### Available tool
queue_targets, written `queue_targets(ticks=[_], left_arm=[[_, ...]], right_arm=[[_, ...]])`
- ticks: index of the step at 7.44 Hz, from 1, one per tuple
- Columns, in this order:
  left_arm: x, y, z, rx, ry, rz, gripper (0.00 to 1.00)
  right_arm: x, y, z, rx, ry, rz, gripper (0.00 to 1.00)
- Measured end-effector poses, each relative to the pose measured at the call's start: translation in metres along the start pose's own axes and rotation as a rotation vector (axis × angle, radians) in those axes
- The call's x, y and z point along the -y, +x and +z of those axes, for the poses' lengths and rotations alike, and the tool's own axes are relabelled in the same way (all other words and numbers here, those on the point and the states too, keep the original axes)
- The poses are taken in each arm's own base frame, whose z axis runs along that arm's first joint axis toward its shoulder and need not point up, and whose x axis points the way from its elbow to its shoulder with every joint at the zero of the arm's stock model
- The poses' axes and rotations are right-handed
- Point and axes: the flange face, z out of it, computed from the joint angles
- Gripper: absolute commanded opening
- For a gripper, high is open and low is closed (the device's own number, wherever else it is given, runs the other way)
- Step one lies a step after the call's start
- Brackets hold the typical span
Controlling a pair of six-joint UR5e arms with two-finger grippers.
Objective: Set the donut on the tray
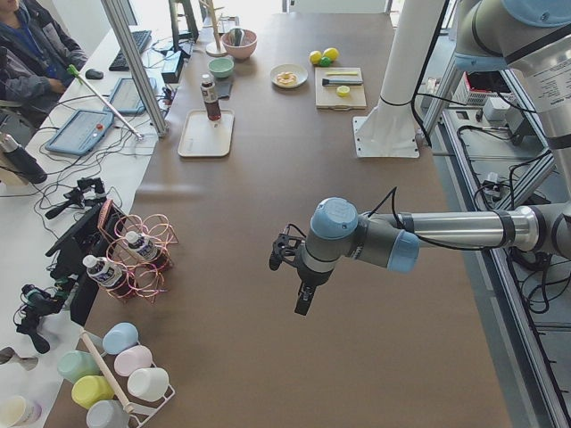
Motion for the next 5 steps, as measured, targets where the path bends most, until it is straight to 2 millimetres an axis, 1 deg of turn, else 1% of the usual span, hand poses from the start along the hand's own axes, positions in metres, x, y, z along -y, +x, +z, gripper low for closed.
queue_targets(ticks=[3, 4, 5], left_arm=[[-0.003, 0.003, 0.002, -0.031, -0.011, -0.008, 0.97], [-0.003, 0.004, 0.002, -0.035, -0.013, -0.009, 0.97], [-0.004, 0.005, 0.003, -0.049, -0.014, -0.011, 0.97]], right_arm=[[-0.002, -0.001, 0.003, 0.012, -0.008, 0.012, 1.0], [-0.002, -0.005, 0.007, 0.023, -0.017, 0.016, 1.0], [0.002, -0.016, 0.015, 0.034, -0.037, 0.032, 1.0]])
